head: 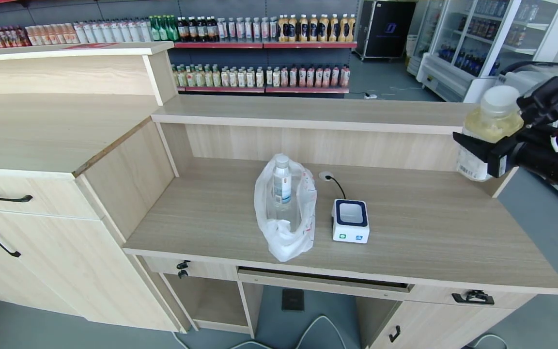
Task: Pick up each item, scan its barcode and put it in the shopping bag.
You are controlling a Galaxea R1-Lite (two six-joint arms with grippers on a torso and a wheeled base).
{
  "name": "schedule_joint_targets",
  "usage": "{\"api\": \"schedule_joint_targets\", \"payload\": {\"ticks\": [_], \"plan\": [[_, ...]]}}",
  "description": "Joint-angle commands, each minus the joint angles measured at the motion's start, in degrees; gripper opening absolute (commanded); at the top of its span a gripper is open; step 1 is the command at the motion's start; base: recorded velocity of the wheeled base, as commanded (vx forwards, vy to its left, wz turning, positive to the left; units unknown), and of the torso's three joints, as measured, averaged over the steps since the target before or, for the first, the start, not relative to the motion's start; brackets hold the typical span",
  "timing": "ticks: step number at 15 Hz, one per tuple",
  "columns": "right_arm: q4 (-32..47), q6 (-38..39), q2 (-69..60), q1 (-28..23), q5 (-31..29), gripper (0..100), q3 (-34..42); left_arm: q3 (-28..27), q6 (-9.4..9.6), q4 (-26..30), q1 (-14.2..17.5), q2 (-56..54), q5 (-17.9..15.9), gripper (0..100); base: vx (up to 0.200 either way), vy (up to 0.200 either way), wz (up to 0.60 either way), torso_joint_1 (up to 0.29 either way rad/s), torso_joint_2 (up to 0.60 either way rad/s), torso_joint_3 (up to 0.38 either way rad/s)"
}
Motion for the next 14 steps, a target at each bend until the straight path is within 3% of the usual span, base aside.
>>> {"api": "schedule_joint_targets", "payload": {"ticks": [1,3,5,10,12,14], "plan": [[-5.3,-5.7,8.6,-2.4,-0.4,0,1.7,0.0,0.0,0.0,0.0,0.0,0.0,100,0.0,0.0,0.0,0.0,0.0,0.0],[-9.1,-11.2,10.3,-3.8,-0.4,0,4.1,0.0,0.0,0.0,0.0,0.0,0.0,100,0.0,0.0,0.0,0.0,0.0,0.0],[-10.6,-11.9,11.1,-3.9,0.3,0,4.5,0.0,0.0,0.0,0.0,0.0,0.0,100,0.0,0.0,0.3,0.001,0.0,-0.001],[-24.6,-17.3,19.6,-6.2,11.8,0,6.1,0.0,0.0,0.0,0.0,0.0,0.0,100,0.0,0.0,0.6,0.0,0.0,0.001],[-26.0,-18.2,23.4,-6.2,16.1,0,4.5,0.0,0.0,0.0,0.0,0.0,0.0,100,0.0,0.0,0.0,0.0,0.0,0.0],[-27.2,-20.4,26.6,-6.4,16.3,0,3.8,0.0,0.0,0.0,0.0,0.0,0.0,100,0.0,0.0,0.0,0.0,0.0,0.0]]}}
